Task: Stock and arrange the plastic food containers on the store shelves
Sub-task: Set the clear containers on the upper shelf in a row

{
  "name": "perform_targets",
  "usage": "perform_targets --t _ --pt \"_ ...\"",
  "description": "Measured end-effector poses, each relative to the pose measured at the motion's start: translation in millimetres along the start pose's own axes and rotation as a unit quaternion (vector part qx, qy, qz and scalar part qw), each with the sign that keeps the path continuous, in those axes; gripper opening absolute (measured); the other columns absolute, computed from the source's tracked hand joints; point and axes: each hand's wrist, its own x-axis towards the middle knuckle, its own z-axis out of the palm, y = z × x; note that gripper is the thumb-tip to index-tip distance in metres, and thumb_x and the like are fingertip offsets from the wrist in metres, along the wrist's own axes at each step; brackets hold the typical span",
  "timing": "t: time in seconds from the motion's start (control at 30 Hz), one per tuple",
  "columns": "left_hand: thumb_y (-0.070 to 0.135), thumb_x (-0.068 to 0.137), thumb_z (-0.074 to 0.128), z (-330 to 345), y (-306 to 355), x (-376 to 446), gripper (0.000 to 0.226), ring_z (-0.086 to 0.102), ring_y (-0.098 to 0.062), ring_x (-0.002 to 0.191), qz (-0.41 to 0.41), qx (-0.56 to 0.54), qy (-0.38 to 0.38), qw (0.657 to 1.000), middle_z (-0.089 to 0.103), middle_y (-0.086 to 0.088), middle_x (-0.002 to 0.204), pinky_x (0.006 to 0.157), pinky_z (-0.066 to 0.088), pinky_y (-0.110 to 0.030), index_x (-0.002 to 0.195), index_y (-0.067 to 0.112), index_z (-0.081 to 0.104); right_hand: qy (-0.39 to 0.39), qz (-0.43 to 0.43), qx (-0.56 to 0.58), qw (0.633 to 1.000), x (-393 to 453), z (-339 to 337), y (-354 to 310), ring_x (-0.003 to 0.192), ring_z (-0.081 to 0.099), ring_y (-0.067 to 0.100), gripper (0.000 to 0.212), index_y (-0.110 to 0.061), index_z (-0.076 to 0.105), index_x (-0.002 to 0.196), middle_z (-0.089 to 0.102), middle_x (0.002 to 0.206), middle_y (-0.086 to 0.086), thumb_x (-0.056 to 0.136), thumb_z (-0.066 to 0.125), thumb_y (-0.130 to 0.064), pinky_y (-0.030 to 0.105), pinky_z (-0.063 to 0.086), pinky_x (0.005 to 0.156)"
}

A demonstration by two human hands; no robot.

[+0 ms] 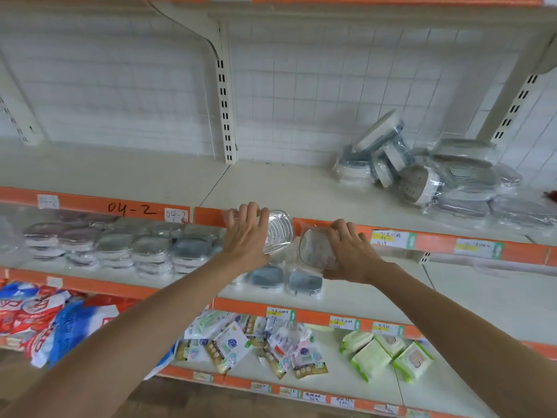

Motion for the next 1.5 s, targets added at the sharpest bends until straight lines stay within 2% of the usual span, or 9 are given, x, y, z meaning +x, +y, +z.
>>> perform_targets --t 0.2,0.37,0.57,0.8,0.97,1.07,1.17,1.37,1.5 --pt "0.051 0.069 0.071 20 -8 -41 0.088 0.033 -0.026 0.115 0.013 -0.015 -0.051 0.998 0.033 -0.009 0.126 0.091 0.029 -0.04 0.136 0.013 0.029 -0.058 0.0 0.013 0.998 -23 20 -26 0.125 0.031 0.026 0.092 -0.017 0.021 0.143 0.024 0.139 0.006 0.072 0.069 -0.051 0.04 0.037 0.096" --pt "0.044 0.068 0.074 35 -10 -55 0.086 0.029 -0.028 0.124 0.025 -0.024 -0.12 0.992 0.03 -0.011 0.133 0.101 0.029 -0.043 0.134 0.01 0.03 -0.082 0.016 0.045 0.996 -38 41 -37 0.122 0.032 0.026 0.088 -0.017 0.023 0.142 0.027 0.136 0.006 0.072 0.069 -0.046 0.037 0.036 0.096" --pt "0.045 0.069 0.072 60 0 -49 0.088 0.028 -0.027 0.122 0.032 -0.023 -0.176 0.984 0.03 -0.01 0.132 0.096 0.031 -0.038 0.137 0.01 0.029 -0.105 0.034 0.061 0.992 -34 70 -31 0.121 0.032 0.027 0.088 -0.019 0.023 0.142 0.028 0.134 0.006 0.073 0.069 -0.049 0.039 0.036 0.096" --pt "0.054 0.066 0.076 101 19 -22 0.095 0.027 -0.028 0.126 0.041 -0.045 -0.261 0.964 0.028 -0.012 0.136 0.101 0.031 -0.041 0.137 0.009 0.033 -0.154 0.041 0.086 0.983 -14 118 -9 0.124 0.03 0.026 0.095 -0.018 0.021 0.144 0.027 0.137 0.006 0.072 0.071 -0.053 0.041 0.035 0.099" --pt "0.052 0.067 0.077 134 27 -3 0.094 0.031 -0.027 0.127 0.047 -0.059 -0.315 0.946 0.032 -0.009 0.138 0.102 0.033 -0.039 0.139 0.01 0.033 -0.189 0.034 0.105 0.976 9 158 3 0.127 0.026 0.026 0.096 -0.018 0.018 0.146 0.027 0.14 0.004 0.073 0.069 -0.055 0.042 0.032 0.1" --pt "0.045 0.069 0.079 168 27 13 0.094 0.036 -0.027 0.127 0.047 -0.083 -0.288 0.953 0.037 -0.009 0.14 0.103 0.034 -0.037 0.142 0.012 0.029 -0.165 0.034 0.114 0.979 28 191 8 0.131 0.024 0.024 0.092 -0.02 0.016 0.147 0.026 0.144 0.001 0.077 0.067 -0.052 0.042 0.027 0.103" --pt "0.035 0.07 0.08 202 27 24 0.088 0.037 -0.026 0.125 0.013 -0.129 -0.218 0.967 0.039 -0.008 0.137 0.103 0.029 -0.033 0.14 0.013 0.032 -0.098 0.047 0.106 0.988 47 224 12 0.132 0.022 0.021 0.082 -0.02 0.02 0.144 0.028 0.144 -0.001 0.08 0.065 -0.044 0.041 0.021 0.105" --pt "0.014 0.071 0.074 261 39 56 0.074 0.037 -0.028 0.12 -0.012 -0.128 -0.095 0.987 0.043 -0.012 0.13 0.106 0.025 -0.035 0.134 0.008 0.036 0.009 0.123 0.038 0.992 84 277 28 0.131 0.025 0.023 0.055 -0.012 0.035 0.128 0.03 0.142 0.001 0.081 0.061 -0.023 0.043 0.015 0.11" --pt "0.003 0.073 0.065 298 45 81 0.071 0.032 -0.029 0.126 -0.019 -0.121 -0.047 0.991 0.04 -0.013 0.132 0.111 0.022 -0.038 0.136 0.008 0.034 0.058 0.173 0.04 0.982 116 299 38 0.132 0.024 0.024 0.052 -0.01 0.037 0.128 0.03 0.142 0.004 0.082 0.06 -0.014 0.048 0.014 0.111"
